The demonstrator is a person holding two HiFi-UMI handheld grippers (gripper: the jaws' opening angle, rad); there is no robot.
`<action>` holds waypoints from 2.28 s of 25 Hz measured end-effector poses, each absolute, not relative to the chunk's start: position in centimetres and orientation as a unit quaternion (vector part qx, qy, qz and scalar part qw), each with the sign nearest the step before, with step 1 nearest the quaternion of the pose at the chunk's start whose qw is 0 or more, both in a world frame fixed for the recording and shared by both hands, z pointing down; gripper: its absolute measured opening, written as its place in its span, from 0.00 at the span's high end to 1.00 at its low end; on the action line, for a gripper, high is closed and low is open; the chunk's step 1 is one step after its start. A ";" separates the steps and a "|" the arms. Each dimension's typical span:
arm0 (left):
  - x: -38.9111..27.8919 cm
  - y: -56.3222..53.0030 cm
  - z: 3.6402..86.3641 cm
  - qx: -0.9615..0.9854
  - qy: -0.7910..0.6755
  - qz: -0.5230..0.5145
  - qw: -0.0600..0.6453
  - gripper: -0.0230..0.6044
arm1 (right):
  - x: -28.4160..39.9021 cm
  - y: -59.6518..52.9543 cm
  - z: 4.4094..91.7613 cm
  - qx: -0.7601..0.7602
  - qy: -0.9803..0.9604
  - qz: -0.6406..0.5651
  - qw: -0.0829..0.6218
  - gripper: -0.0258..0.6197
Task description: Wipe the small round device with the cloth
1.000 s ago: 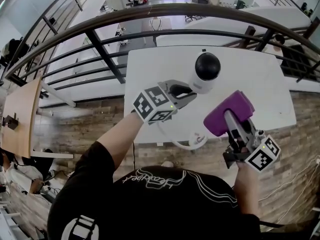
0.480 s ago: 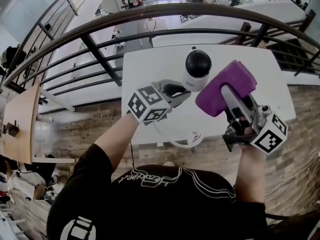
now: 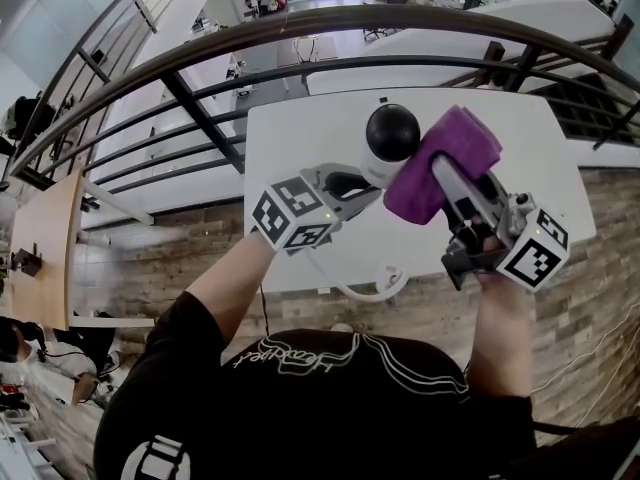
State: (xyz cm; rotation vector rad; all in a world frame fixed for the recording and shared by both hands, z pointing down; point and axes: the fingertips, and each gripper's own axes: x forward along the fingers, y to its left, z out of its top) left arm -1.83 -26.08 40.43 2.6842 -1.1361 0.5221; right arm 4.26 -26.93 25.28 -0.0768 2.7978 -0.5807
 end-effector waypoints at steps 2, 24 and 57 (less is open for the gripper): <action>-2.0 -26.1 40.3 0.903 -0.382 0.176 0.090 0.88 | 3.7 -27.3 25.2 -0.026 0.970 -0.200 0.138 0.87; -2.0 -26.3 40.7 0.904 -0.381 0.173 0.087 0.88 | 3.2 -30.0 31.1 -0.061 0.973 -0.209 0.075 0.87; -1.5 -26.0 39.7 0.876 -0.441 0.188 0.048 0.88 | 4.9 -33.9 21.8 0.200 0.966 -0.138 0.083 0.87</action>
